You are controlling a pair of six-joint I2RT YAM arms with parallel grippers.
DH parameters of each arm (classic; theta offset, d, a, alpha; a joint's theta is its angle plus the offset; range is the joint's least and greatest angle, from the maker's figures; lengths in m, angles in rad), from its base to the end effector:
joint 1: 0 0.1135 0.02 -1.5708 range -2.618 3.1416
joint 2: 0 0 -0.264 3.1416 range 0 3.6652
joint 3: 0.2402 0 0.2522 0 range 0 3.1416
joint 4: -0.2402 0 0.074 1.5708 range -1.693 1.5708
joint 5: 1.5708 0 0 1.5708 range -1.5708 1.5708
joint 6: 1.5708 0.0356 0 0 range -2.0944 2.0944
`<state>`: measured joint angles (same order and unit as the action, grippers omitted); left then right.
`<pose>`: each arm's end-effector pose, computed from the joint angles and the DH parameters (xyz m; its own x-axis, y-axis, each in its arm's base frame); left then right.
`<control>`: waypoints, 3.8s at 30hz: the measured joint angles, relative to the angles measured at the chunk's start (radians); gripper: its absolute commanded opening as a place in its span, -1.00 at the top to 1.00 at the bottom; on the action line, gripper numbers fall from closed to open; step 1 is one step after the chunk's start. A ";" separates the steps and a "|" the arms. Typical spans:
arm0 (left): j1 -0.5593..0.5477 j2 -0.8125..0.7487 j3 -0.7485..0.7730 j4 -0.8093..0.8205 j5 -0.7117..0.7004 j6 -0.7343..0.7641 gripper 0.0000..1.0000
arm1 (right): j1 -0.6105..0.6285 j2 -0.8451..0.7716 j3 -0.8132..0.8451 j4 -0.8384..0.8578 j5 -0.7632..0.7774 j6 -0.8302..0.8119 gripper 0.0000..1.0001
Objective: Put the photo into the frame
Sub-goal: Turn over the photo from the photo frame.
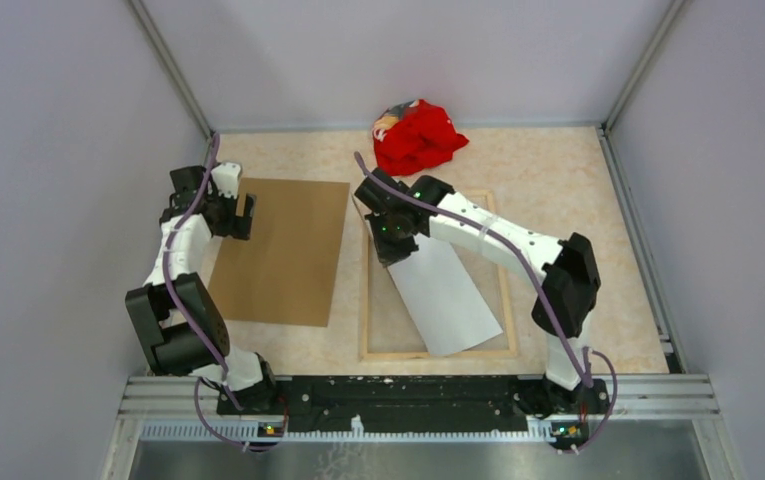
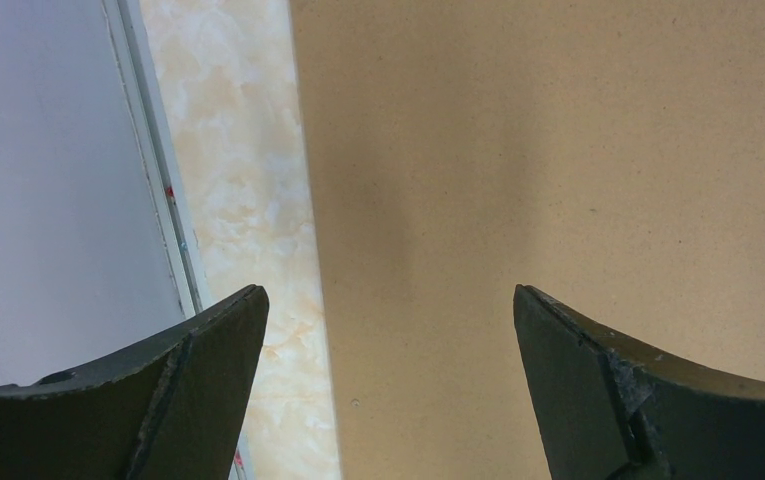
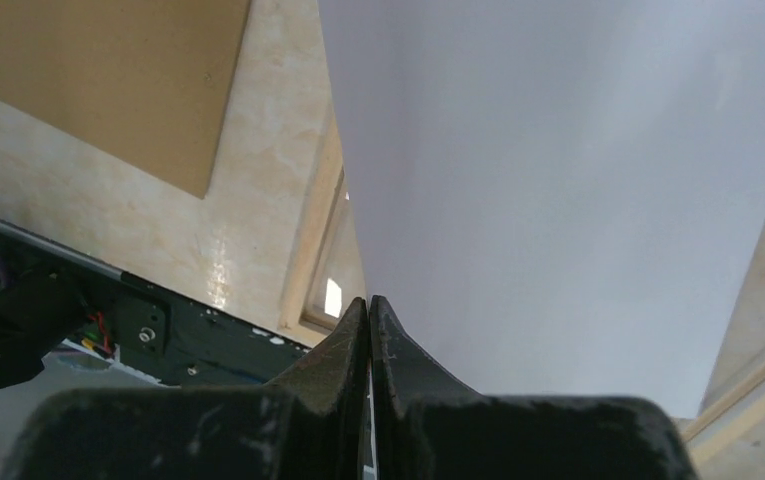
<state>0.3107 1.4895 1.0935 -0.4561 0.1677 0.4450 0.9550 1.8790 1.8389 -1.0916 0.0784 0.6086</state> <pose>0.3061 0.0920 0.2554 -0.7315 0.2109 -0.6484 0.1309 0.9767 0.1700 0.2297 0.3199 0.3161 -0.8832 -0.2614 -0.3893 -0.3530 0.9172 0.1849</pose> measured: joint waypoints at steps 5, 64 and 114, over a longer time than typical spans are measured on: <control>0.000 0.000 -0.004 -0.001 0.001 0.010 -0.97 | 0.000 0.015 -0.066 0.053 -0.046 0.071 1.00; 0.000 0.000 -0.010 -0.036 0.024 0.055 -0.97 | -0.079 -0.163 -0.237 0.187 0.230 0.478 1.00; 0.000 0.000 -0.001 -0.072 0.030 0.082 -0.98 | -0.068 -0.032 -0.336 0.232 0.200 0.312 -0.65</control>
<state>0.3107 1.4895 1.0927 -0.5282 0.1974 0.5270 0.8871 1.8469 1.5032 -0.8593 0.2779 0.9203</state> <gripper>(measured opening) 0.987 0.745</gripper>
